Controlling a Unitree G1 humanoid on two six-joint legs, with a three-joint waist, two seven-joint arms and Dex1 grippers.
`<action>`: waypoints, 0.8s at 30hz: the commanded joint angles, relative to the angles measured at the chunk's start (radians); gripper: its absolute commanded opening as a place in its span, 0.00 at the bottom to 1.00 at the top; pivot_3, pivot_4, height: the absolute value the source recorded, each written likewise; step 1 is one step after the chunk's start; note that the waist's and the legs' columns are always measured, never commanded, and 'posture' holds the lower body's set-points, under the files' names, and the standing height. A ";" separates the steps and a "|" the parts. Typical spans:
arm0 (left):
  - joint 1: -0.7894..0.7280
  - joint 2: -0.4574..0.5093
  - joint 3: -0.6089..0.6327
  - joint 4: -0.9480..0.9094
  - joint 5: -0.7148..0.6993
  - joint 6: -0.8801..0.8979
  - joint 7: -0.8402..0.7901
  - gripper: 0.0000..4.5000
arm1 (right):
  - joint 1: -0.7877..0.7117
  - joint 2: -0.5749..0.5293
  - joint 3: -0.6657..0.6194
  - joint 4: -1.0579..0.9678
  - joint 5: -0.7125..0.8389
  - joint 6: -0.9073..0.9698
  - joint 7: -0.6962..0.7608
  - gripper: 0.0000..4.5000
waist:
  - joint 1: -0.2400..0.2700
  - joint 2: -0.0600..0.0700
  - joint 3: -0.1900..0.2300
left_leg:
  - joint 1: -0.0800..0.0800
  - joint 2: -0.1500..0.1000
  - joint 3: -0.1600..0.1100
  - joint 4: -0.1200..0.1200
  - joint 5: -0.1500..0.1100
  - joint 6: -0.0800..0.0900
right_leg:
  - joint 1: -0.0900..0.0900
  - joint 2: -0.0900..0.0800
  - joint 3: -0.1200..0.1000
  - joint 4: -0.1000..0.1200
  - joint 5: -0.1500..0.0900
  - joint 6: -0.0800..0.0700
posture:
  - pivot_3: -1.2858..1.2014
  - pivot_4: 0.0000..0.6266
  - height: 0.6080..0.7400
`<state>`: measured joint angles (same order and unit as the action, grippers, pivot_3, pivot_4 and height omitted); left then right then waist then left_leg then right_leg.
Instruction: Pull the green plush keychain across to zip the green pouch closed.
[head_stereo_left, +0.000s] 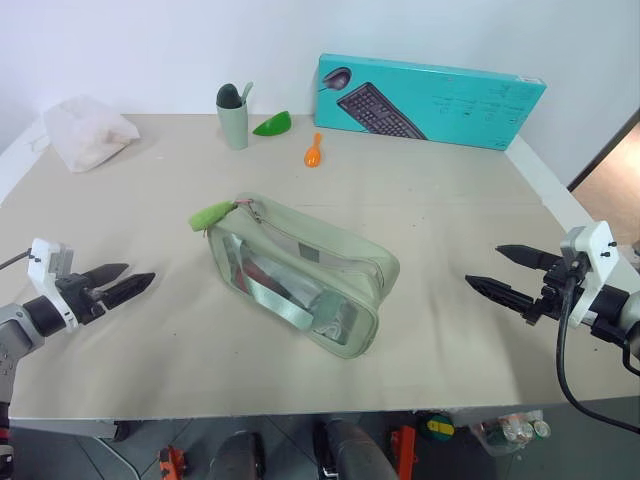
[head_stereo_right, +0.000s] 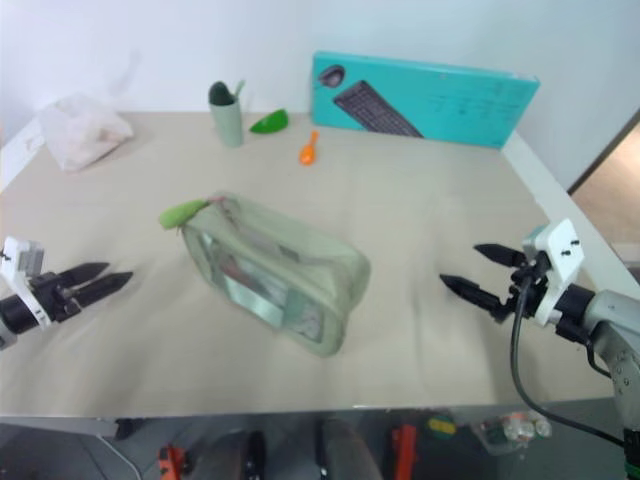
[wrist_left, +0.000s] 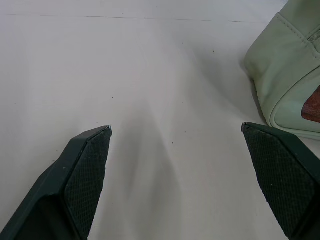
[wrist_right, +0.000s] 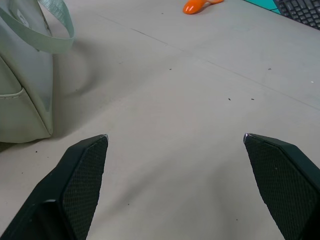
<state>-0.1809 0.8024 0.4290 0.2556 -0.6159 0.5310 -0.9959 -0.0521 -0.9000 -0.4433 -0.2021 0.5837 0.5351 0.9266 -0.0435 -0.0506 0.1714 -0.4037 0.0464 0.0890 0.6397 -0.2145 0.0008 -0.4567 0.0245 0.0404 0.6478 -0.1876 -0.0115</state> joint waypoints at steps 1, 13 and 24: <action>-0.001 0.011 0.017 -0.061 -0.028 0.010 -0.024 0.96 | 0.003 -0.011 0.005 -0.043 -0.009 -0.011 0.001 1.00 | 0.000 0.000 0.000 | 0.000 0.000 0.000 0.000 0.000 0.000 | 0.000 0.000 0.000 0.000 0.000 0.000 | 0.52 0.24 1.00; -0.087 0.019 0.033 -0.261 -0.232 0.097 -0.163 0.96 | -0.148 -0.041 0.038 -0.188 0.120 0.078 0.030 1.00 | -0.003 0.000 0.000 | 0.000 0.000 0.002 0.001 0.000 0.000 | 0.000 0.000 0.001 0.001 0.003 0.004 | 0.52 0.24 1.00; -0.197 0.059 0.024 -0.466 -0.445 0.202 -0.225 0.96 | -0.330 -0.079 0.250 -0.226 0.095 0.044 0.133 1.00 | -0.003 -0.001 0.000 | 0.000 0.001 -0.001 0.001 0.000 0.000 | 0.000 0.002 0.000 0.001 0.002 0.003 | 0.52 0.24 1.00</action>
<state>-0.3663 0.8406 0.4402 -0.1748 -1.0354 0.7279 -1.2106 -0.3635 -0.9761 -0.2034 -0.4403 0.7053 0.6044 1.0501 -0.0461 -0.0511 0.1711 -0.4035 0.0468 0.0887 0.6407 -0.2144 0.0007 -0.4566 0.0262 0.0407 0.6490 -0.1854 -0.0080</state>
